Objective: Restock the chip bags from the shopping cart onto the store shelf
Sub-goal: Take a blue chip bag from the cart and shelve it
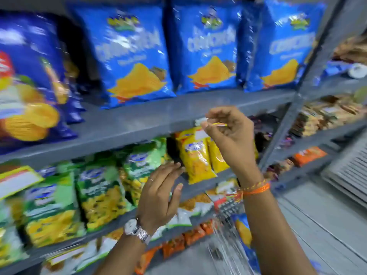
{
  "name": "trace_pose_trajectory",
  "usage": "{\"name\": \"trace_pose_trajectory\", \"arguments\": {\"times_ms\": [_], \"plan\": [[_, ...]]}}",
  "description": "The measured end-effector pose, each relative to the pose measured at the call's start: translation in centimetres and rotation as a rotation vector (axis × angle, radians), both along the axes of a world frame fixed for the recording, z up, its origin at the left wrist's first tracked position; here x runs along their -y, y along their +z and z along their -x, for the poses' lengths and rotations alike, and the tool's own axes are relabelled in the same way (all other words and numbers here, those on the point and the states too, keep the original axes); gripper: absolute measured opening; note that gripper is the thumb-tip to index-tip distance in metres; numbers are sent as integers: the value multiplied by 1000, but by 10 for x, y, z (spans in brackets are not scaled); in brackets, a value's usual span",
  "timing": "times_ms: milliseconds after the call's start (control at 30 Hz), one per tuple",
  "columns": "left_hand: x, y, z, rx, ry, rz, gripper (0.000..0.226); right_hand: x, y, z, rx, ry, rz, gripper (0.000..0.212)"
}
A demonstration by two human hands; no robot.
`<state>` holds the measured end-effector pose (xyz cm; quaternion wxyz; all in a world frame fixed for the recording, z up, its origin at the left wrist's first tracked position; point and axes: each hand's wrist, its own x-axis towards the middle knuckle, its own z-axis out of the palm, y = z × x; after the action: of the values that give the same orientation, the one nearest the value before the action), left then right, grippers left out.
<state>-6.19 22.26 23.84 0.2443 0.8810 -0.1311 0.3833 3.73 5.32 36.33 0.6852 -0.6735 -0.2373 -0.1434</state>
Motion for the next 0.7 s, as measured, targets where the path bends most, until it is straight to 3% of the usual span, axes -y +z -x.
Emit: {"name": "trace_pose_trajectory", "arguments": {"times_ms": [167, 400, 533, 633, 700], "plan": [[96, -93, -43, -301, -213, -1, 40, 126, -119, -14, -252, -308, -45, 22], [188, -223, -62, -600, -447, -109, 41, 252, -362, 44, -796, -571, 43, 30], [204, -276, -50, -692, -512, -211, 42, 287, -441, 90, -1047, -709, -75, 39], [207, -302, -43, -672, -549, -263, 41, 320, -494, 98, -1077, -920, -183, 35], [207, -310, -43, -642, -564, -276, 42, 341, -533, 95, -1112, -945, -222, 47]]}}
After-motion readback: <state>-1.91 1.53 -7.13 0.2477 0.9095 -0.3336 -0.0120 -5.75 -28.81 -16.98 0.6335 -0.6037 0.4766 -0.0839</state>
